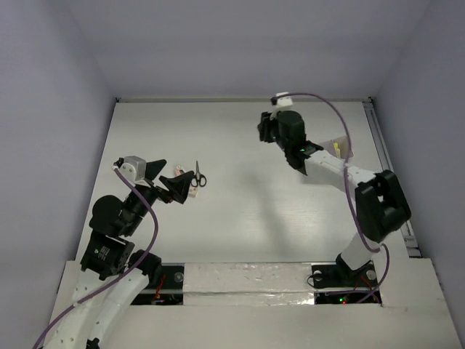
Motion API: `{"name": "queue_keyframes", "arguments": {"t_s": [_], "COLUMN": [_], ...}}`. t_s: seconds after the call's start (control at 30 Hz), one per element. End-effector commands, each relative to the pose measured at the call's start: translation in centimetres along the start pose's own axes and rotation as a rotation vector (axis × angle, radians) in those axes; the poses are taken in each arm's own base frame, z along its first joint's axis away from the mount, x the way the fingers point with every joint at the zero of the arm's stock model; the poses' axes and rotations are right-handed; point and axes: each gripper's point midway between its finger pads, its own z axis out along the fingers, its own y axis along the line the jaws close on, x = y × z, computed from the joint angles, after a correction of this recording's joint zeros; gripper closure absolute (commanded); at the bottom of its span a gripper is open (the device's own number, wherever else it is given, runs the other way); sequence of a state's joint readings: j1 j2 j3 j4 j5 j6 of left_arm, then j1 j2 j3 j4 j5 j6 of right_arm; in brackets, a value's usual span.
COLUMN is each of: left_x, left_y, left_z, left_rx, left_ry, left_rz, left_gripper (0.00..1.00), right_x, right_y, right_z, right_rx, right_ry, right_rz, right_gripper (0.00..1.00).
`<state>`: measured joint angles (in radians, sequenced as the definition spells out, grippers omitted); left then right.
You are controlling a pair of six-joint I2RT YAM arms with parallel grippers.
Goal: Sort the stationery into containers
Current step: Place the pen in the storage box, then pick up the stapler from the center of the board.
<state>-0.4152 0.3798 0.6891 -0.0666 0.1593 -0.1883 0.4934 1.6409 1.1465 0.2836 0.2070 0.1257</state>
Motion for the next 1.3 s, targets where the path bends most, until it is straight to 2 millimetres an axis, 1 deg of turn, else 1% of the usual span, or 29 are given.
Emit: {"name": "queue_keyframes", "arguments": {"t_s": [0.0, 0.03, 0.07, 0.1, 0.13, 0.23, 0.27, 0.3, 0.33, 0.37, 0.4, 0.43, 0.47, 0.5, 0.53, 0.57, 0.6, 0.63, 0.67, 0.7, 0.73, 0.77, 0.83, 0.9, 0.97, 1.03, 1.07, 1.1, 1.27], "left_x": [-2.5, -2.5, -2.5, -2.4, -2.4, -2.4, -2.3, -2.3, -2.4, -2.4, -2.6, -2.5, -2.6, -2.6, -2.6, -2.7, -2.6, -2.7, -2.7, -2.7, -2.8, -2.8, -2.9, -3.1, -3.1, -3.1, -3.0, -3.0, -3.0], "left_y": [0.2, 0.4, 0.5, 0.6, 0.9, 1.3, 1.5, 1.7, 1.7, 1.7, 2.0, 2.0, 2.1, 2.1, 2.1, 2.1, 2.1, 2.1, 2.1, 2.1, 2.1, 2.0, 2.0, 1.9, 1.9, 1.8, 1.8, 1.8, 1.6], "left_z": [0.2, 0.2, 0.3, 0.4, 0.5, 0.6, 0.6, 0.6, 0.6, 0.6, 0.6, 0.7, 0.6, 0.6, 0.6, 0.6, 0.5, 0.5, 0.5, 0.4, 0.4, 0.3, 0.3, 0.1, 0.1, 0.1, 0.1, 0.1, 0.1], "left_rx": [-0.023, -0.035, -0.040, -0.041, -0.053, -0.073, -0.080, -0.092, -0.093, -0.091, -0.101, -0.100, -0.106, -0.106, -0.106, -0.106, -0.106, -0.108, -0.109, -0.107, -0.105, -0.104, -0.103, -0.102, -0.100, -0.098, -0.095, -0.092, -0.086], "left_ry": [-0.062, -0.063, -0.063, -0.059, -0.060, -0.056, -0.053, -0.056, -0.058, -0.059, -0.063, -0.061, -0.066, -0.066, -0.066, -0.067, -0.066, -0.068, -0.070, -0.071, -0.072, -0.075, -0.078, -0.084, -0.085, -0.086, -0.084, -0.083, -0.084], "left_rz": [0.007, 0.007, 0.007, 0.006, 0.008, 0.005, 0.003, 0.004, 0.004, 0.004, 0.006, 0.006, 0.006, 0.006, 0.006, 0.006, 0.006, 0.006, 0.006, 0.008, 0.010, 0.010, 0.009, 0.010, 0.010, 0.009, 0.009, 0.009, 0.008], "left_gripper": [0.01, 0.01, 0.01, 0.01, 0.01, 0.01, 0.01, 0.01, 0.01, 0.01, 0.01, 0.01, 0.01, 0.01, 0.01, 0.01, 0.01, 0.01, 0.01, 0.01, 0.01, 0.01, 0.01, 0.01, 0.01, 0.01, 0.01, 0.01, 0.01], "right_x": [3.6, 5.3, 4.8, 5.2, 7.1, 7.4, 9.5, 8.8, 9.3, 11.2, 11.6, 10.4, 10.9, 12.7, 13.2, 12.6, 14.0, 14.5, 14.1, 14.5, 15.7, 15.4, 16.6, 16.6, 17.5, 17.5, 18.1, 18.6, 18.7], "right_y": [9.2, 10.8, 12.7, 14.1, 16.0, 19.8, 21.5, 22.8, 23.6, 24.7, 25.4, 26.6, 27.0, 28.0, 28.5, 29.3, 29.4, 30.1, 30.3, 31.0, 31.5, 31.5, 32.1, 32.0, 33.0, 33.5, 32.8, 33.1, 33.5], "right_z": [-0.3, 0.2, 0.3, 0.4, 0.5, 0.9, 0.9, 1.2, 1.4, 1.6, 1.8, 2.2, 2.5, 2.6, 2.9, 3.1, 3.7, 3.6, 4.0, 3.8, 3.7, 4.0, 4.0, 4.6, 4.1, 4.1, 4.3, 4.3, 4.3], "right_rx": [-0.289, -0.332, -0.385, -0.418, -0.456, -0.533, -0.567, -0.588, -0.595, -0.597, -0.603, -0.618, -0.610, -0.611, -0.607, -0.607, -0.582, -0.582, -0.575, -0.584, -0.588, -0.580, -0.560, -0.543, -0.553, -0.547, -0.512, -0.504, -0.474], "right_ry": [0.161, 0.200, 0.196, 0.208, 0.245, 0.242, 0.277, 0.261, 0.263, 0.295, 0.298, 0.270, 0.281, 0.300, 0.300, 0.289, 0.301, 0.305, 0.301, 0.306, 0.323, 0.314, 0.323, 0.313, 0.318, 0.303, 0.322, 0.323, 0.305], "right_rz": [0.031, 0.040, 0.052, 0.071, 0.070, 0.080, 0.068, 0.069, 0.061, 0.039, 0.027, 0.015, 0.006, -0.016, -0.040, -0.052, -0.072, -0.087, -0.089, -0.096, -0.110, -0.114, -0.148, -0.158, -0.172, -0.195, -0.218, -0.234, -0.261], "right_gripper": [0.55, 0.55, 0.54, 0.50, 0.48, 0.40, 0.37, 0.33, 0.31, 0.29, 0.26, 0.26, 0.25, 0.23, 0.23, 0.23, 0.22, 0.22, 0.22, 0.22, 0.22, 0.22, 0.22, 0.23, 0.26, 0.29, 0.30, 0.32, 0.40]}}
